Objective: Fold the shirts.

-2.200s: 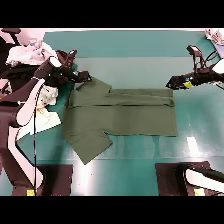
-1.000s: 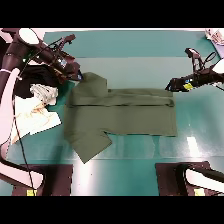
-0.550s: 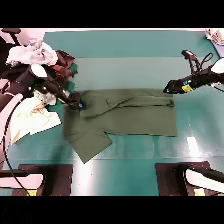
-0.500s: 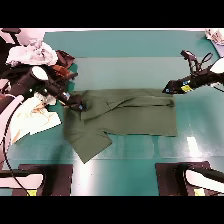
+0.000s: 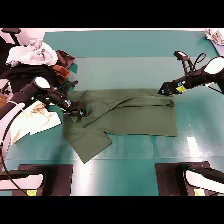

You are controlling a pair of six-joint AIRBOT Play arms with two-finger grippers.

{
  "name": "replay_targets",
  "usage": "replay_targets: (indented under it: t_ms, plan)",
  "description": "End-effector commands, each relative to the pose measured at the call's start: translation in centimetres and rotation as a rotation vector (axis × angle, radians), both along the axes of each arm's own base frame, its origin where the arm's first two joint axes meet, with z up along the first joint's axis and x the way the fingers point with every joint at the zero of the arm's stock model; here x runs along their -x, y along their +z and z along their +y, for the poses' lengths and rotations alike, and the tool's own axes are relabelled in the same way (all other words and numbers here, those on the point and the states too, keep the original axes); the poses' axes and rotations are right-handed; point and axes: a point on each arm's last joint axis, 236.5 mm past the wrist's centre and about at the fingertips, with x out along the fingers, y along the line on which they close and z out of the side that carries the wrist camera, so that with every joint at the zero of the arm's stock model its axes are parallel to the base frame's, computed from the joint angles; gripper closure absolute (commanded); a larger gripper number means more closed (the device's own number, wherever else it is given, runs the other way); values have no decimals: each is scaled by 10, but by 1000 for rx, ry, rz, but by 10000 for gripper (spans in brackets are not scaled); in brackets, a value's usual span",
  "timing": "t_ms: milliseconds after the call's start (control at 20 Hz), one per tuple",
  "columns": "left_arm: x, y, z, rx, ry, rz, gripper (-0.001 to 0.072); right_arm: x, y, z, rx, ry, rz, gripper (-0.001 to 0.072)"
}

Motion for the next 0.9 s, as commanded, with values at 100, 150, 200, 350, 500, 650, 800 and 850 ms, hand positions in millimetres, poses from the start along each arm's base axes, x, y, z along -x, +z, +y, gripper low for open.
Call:
replay_targets:
  t_ms: [100,150,200,350,500,650,800,850]
  plan:
    - [-18,22,21,-96,29,-175,682,0,0,1,0,3,-3,308]
    - [-18,18,30,-138,37,-176,681,-1,0,1,0,2,-5,308]
    - [-17,13,37,-175,36,-167,562,-1,0,1,0,1,-6,308]
    - [-16,1,63,-296,57,-150,70,0,0,2,-1,5,-2,308]
    - [-20,4,68,-314,82,-165,70,4,-1,2,2,12,15,308]
    - [-25,31,72,-317,106,-260,70,13,-7,-9,55,25,49,308]
    - [0,53,91,-388,86,-262,70,27,-16,-22,69,5,93,308]
    - [12,56,96,-407,76,-264,70,35,-21,-28,56,-26,96,308]
